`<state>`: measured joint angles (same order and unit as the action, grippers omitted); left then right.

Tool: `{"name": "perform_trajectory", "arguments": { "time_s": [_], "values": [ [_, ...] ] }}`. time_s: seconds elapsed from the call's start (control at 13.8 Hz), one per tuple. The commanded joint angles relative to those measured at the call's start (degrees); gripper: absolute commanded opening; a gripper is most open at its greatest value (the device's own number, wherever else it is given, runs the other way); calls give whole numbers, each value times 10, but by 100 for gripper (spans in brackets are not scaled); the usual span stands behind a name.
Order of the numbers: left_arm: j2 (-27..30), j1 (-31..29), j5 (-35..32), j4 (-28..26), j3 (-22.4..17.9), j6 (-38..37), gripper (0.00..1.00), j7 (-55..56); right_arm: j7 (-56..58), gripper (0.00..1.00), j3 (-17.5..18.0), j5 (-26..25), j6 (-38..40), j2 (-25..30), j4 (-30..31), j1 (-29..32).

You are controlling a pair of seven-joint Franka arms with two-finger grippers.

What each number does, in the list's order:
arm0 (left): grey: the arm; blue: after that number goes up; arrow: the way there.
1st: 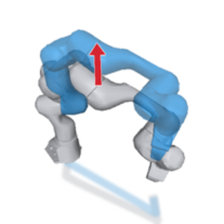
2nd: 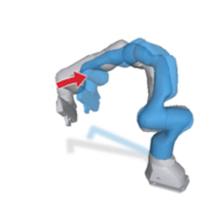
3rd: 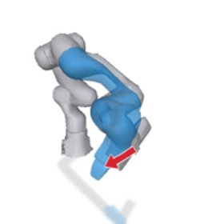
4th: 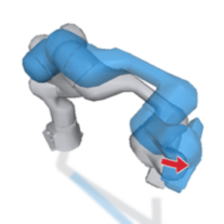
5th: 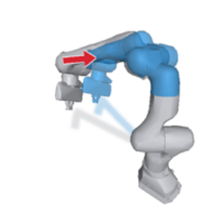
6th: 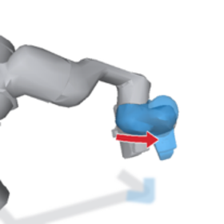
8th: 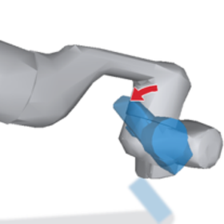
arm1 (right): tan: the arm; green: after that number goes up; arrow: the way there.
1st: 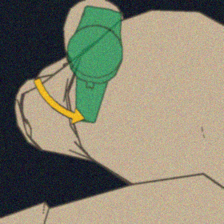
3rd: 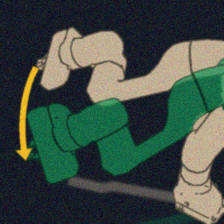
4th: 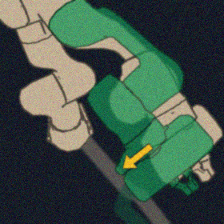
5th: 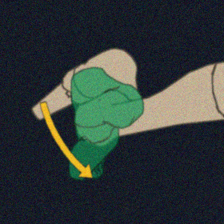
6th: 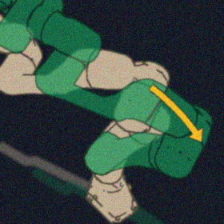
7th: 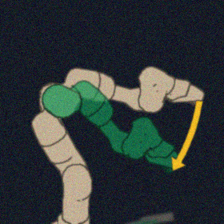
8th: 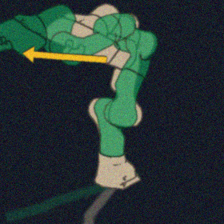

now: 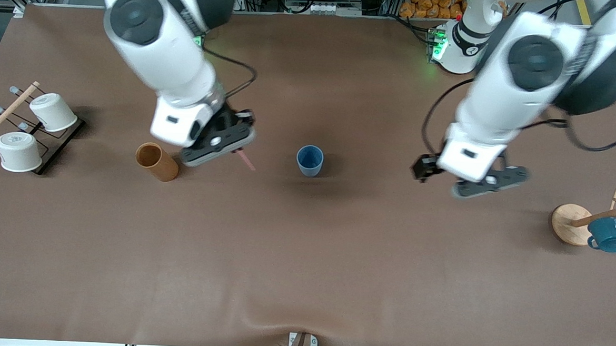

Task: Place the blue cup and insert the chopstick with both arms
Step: 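Release the blue cup with the left gripper while the right gripper brings the chopstick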

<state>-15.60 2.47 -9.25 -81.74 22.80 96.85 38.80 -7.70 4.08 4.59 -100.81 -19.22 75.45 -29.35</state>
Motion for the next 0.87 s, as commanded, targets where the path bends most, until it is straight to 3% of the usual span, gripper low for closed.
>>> {"name": "perform_trajectory", "arguments": {
  "time_s": [0.0,0.36,0.58,0.79],
  "values": [
    [53,-1,34,-8,-60,-52,100,-134,-55,0,-6,8,-23,-11,-5,-39],
    [108,-10,91,-44,-164,-95,100,-324,-189,0,-7,2,-70,-34,19,-112],
    [152,-23,91,-104,-166,-74,100,-335,-231,0,-7,-16,-74,-40,28,-129],
    [151,-30,85,-99,-165,-72,100,-335,-235,0,-7,-32,-75,-41,44,-134]
  ]
}}
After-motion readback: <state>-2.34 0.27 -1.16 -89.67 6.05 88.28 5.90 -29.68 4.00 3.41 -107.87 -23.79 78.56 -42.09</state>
